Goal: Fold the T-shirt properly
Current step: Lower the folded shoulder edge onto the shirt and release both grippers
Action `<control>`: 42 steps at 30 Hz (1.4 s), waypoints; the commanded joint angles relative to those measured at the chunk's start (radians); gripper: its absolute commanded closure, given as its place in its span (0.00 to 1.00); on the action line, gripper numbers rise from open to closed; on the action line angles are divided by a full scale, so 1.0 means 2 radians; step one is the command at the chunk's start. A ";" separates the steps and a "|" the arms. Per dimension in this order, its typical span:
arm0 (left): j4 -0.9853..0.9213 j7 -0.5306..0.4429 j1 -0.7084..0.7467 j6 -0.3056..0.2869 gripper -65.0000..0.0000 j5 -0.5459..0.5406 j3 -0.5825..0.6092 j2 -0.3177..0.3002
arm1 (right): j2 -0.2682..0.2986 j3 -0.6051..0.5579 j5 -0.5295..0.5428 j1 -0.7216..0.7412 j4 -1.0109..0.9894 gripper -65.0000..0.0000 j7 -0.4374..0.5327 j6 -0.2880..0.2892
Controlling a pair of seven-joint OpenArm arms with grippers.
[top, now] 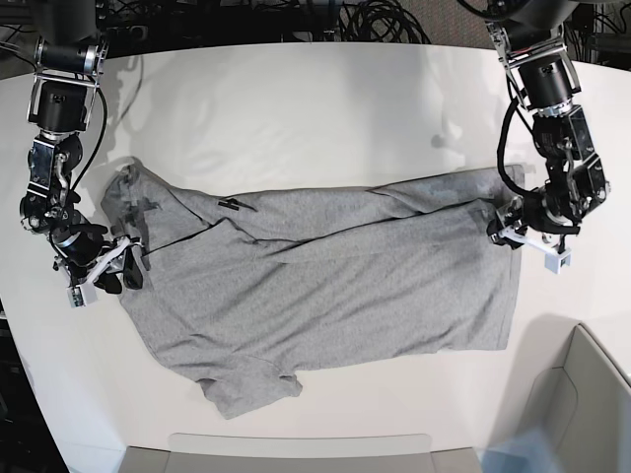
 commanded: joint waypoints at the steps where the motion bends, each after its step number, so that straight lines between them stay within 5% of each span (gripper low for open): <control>1: 0.011 -0.007 -0.010 -0.003 0.65 -0.005 -0.003 -0.009 | 0.008 0.003 0.026 -0.004 0.029 0.59 0.015 0.000; 7: 0.028 -0.010 -0.010 -0.003 0.65 -0.005 0.001 -0.021 | -0.010 0.000 0.051 -0.074 0.132 0.59 0.015 0.000; 14: 0.067 -0.009 -0.010 -0.002 0.65 -0.006 -0.004 -0.022 | -0.036 -0.001 0.051 -0.093 0.141 0.59 0.012 -0.001; 20: 0.082 -0.009 0.018 -0.003 0.65 -0.007 0.000 -0.007 | -0.060 -0.013 0.051 -0.100 0.139 0.59 -0.071 0.000; 26: 0.100 -0.013 0.065 -0.003 0.65 -0.005 0.001 0.035 | -0.040 -0.032 0.051 -0.106 0.117 0.59 -0.073 0.000; 42: 0.011 -0.065 0.140 -0.003 0.65 -0.005 0.000 0.000 | 0.033 -0.067 0.055 -0.107 0.047 0.59 -0.074 -0.001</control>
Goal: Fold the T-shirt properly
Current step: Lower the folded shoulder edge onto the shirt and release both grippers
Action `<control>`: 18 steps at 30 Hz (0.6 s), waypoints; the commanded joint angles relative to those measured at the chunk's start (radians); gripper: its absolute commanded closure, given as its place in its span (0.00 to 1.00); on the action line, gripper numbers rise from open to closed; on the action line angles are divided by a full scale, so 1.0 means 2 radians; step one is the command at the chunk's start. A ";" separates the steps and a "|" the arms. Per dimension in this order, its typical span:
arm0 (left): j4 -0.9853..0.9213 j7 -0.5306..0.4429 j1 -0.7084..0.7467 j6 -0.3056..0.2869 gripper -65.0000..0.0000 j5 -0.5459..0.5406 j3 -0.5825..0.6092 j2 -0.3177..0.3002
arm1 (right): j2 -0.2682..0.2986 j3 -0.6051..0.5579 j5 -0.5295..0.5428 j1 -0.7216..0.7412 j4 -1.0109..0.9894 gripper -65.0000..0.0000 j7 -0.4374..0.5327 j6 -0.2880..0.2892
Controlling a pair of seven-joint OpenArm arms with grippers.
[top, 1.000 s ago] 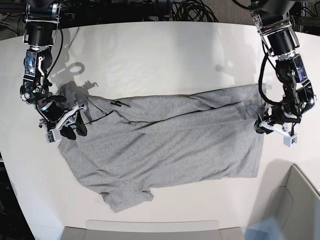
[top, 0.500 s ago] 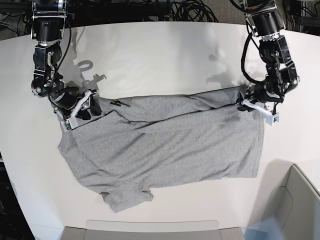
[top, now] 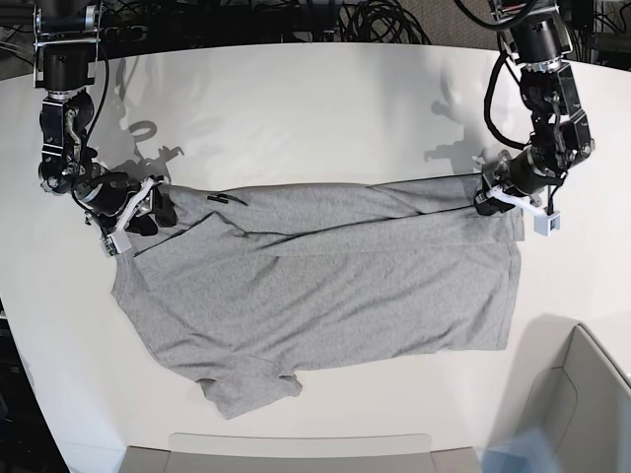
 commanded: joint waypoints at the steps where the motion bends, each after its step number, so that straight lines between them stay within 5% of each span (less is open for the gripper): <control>1: -0.004 0.032 0.018 0.020 0.65 0.035 -0.002 -0.009 | 0.015 0.002 -0.024 -0.010 0.001 0.59 -0.031 -0.010; 3: -0.004 0.032 0.037 0.020 0.65 0.035 -0.003 -0.009 | 0.015 0.002 -0.025 -0.023 0.017 0.59 -0.044 -0.005; 7: 0.000 0.030 0.074 0.019 0.65 0.035 0.000 -0.007 | 0.015 0.002 -0.027 -0.051 0.063 0.59 -0.077 0.051; 18: 0.133 0.035 0.207 0.019 0.65 0.034 -0.005 -0.007 | 0.029 0.004 -0.028 -0.144 0.134 0.59 -0.088 0.052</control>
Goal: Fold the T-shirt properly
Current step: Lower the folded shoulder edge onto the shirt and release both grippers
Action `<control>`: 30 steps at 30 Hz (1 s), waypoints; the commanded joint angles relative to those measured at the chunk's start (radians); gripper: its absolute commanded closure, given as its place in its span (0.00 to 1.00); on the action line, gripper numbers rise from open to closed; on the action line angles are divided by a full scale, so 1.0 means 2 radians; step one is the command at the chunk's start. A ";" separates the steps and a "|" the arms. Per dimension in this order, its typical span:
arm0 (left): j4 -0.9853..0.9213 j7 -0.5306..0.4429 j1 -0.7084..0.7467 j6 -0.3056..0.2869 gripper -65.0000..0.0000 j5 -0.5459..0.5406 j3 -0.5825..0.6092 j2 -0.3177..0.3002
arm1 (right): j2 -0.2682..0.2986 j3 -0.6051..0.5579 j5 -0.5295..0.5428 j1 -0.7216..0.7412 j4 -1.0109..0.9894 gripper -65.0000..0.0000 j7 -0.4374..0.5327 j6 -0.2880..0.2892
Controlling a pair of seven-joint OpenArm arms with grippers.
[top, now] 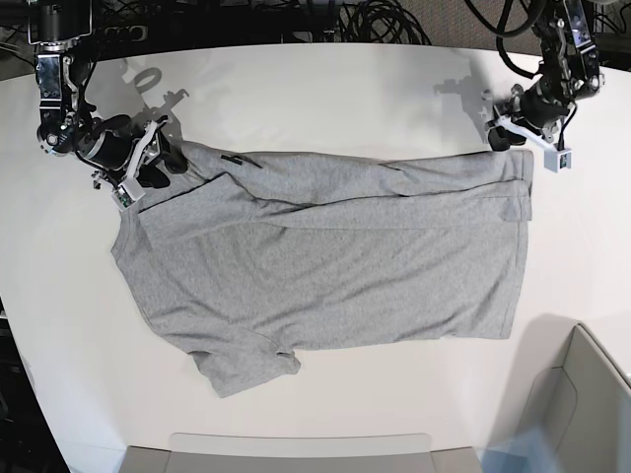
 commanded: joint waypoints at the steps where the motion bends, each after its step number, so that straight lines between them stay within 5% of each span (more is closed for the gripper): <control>1: 0.008 0.054 0.022 0.015 0.65 0.030 0.001 0.000 | 0.011 0.008 -0.035 -0.019 -0.002 0.59 -0.060 0.008; 11: 0.194 0.057 0.006 0.016 0.65 0.029 -0.054 0.023 | 0.009 0.069 -0.036 -0.022 0.009 0.59 -0.060 0.008; 17: 0.201 0.123 -0.094 0.016 0.65 0.029 -0.056 0.024 | -0.005 0.071 -0.036 -0.011 0.008 0.59 -0.060 0.008; 30: 0.221 0.124 -0.106 0.015 0.65 0.029 -0.117 0.052 | -0.015 0.070 -0.036 -0.011 0.006 0.59 -0.060 0.008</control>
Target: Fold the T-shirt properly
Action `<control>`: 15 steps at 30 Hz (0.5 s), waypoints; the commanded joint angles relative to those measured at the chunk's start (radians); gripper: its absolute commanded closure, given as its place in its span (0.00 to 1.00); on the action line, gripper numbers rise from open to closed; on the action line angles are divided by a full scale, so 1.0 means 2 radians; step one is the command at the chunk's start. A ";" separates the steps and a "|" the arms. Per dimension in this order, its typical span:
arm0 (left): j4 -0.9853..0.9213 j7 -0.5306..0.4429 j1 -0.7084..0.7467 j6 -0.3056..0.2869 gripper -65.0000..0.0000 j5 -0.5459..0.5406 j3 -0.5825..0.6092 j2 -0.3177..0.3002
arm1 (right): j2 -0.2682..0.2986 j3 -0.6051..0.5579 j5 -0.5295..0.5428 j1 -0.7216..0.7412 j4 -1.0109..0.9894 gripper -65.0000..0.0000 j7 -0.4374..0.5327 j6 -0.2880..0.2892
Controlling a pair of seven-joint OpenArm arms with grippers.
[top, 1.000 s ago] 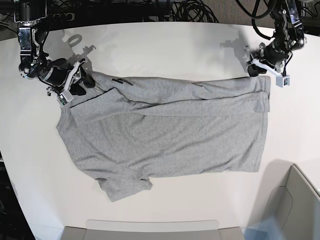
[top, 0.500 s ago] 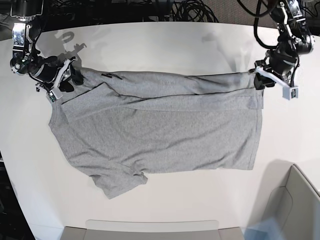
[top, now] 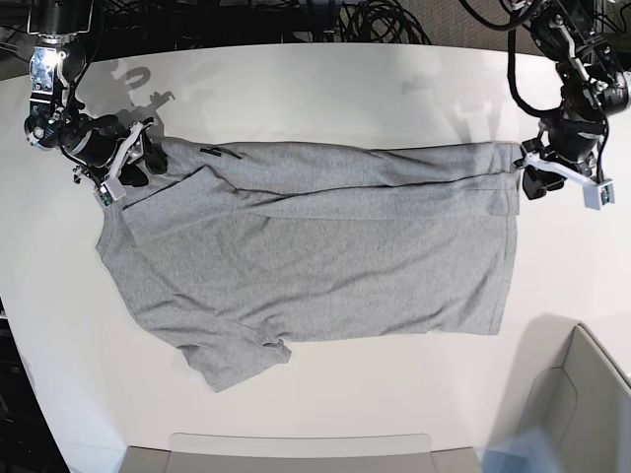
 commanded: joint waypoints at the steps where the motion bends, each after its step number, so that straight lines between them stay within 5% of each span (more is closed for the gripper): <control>1: 0.009 -0.007 -0.003 -0.002 0.65 -0.003 -0.003 -0.005 | 0.004 -0.002 -0.018 -0.002 -0.002 0.59 -0.028 0.006; 15: 0.008 -0.007 -0.003 -0.002 0.65 -0.003 -0.007 -0.005 | 0.003 -0.002 -0.018 -0.002 -0.002 0.59 -0.028 0.006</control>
